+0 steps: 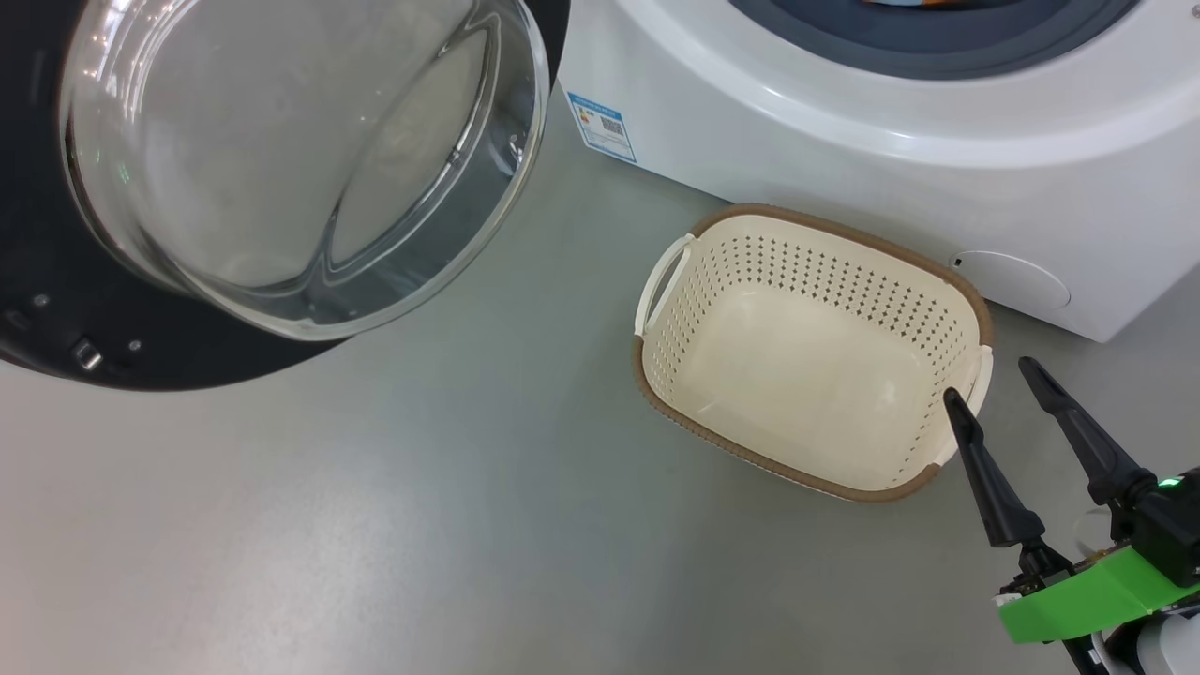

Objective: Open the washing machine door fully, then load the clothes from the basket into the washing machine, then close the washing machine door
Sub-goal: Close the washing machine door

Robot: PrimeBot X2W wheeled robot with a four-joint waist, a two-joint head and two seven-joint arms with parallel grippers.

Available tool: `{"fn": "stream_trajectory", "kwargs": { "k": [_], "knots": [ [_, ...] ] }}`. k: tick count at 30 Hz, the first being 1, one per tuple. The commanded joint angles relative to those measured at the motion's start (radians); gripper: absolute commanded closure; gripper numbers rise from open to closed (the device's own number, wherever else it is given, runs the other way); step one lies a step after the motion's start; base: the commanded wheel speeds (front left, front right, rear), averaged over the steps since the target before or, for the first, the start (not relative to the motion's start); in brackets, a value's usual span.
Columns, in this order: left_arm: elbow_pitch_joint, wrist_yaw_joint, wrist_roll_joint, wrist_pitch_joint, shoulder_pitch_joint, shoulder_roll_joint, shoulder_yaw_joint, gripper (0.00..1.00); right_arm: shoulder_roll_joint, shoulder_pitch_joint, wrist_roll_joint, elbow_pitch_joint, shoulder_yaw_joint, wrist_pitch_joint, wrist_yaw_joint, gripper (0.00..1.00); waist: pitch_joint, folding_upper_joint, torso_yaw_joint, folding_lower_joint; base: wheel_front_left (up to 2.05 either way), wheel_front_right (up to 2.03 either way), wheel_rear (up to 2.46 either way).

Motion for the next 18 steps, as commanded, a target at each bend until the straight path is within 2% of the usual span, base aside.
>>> {"fn": "stream_trajectory", "kwargs": {
  "k": [1, 18],
  "knots": [
    [-0.042, -0.007, -0.015, 0.018, -0.012, 0.053, 0.014, 1.00, -0.016, 0.013, -0.011, -0.029, 0.019, -0.008, 0.004, 0.00, 0.001, -0.0001, -0.001, 0.0000, 0.00, 0.00, 0.00],
    [-0.184, -0.007, -0.160, 0.167, 0.064, 0.083, -0.055, 1.00, -0.014, 0.010, -0.013, -0.030, 0.007, -0.008, 0.004, 0.00, -0.023, -0.0001, -0.006, 0.0000, 0.00, 0.00, 0.00]
  ]
}}
